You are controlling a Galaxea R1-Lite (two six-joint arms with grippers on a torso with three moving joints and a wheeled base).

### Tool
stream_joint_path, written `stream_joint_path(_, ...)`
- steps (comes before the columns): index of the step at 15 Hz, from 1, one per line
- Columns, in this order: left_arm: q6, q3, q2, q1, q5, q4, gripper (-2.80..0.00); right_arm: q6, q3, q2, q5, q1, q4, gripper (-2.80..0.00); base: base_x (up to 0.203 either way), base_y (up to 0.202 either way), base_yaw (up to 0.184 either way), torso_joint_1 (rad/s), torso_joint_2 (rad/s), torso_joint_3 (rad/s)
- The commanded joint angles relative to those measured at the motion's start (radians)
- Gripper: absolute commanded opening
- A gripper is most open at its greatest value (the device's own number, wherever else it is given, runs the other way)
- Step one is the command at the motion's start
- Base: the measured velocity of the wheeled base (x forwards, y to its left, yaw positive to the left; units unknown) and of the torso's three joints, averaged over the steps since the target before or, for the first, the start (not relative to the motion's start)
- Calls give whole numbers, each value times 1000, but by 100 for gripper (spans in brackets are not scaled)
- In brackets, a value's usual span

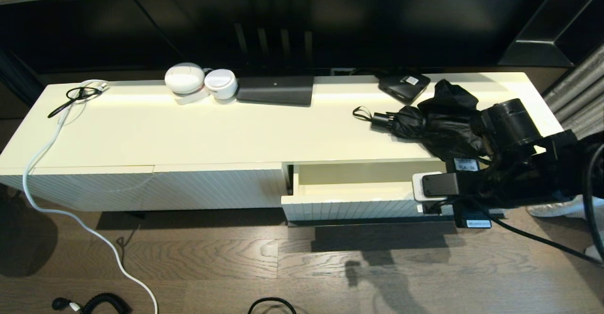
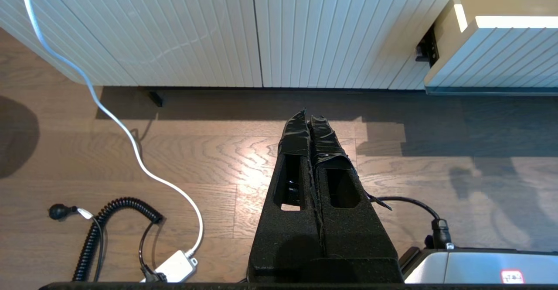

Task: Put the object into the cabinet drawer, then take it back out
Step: Open the drawer

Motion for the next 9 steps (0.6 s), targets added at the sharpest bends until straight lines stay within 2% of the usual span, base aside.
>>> stream_joint_path(1,0,2,-1,0,0,0,-280,-28,-55,87,-1,-6,1,-280,0,0,0,0,0,0)
stream_joint_path(9,0,2,0,0,0,0,-280,-172,-208,204,2,-52,14,-280,0,0,0,0,0,0)
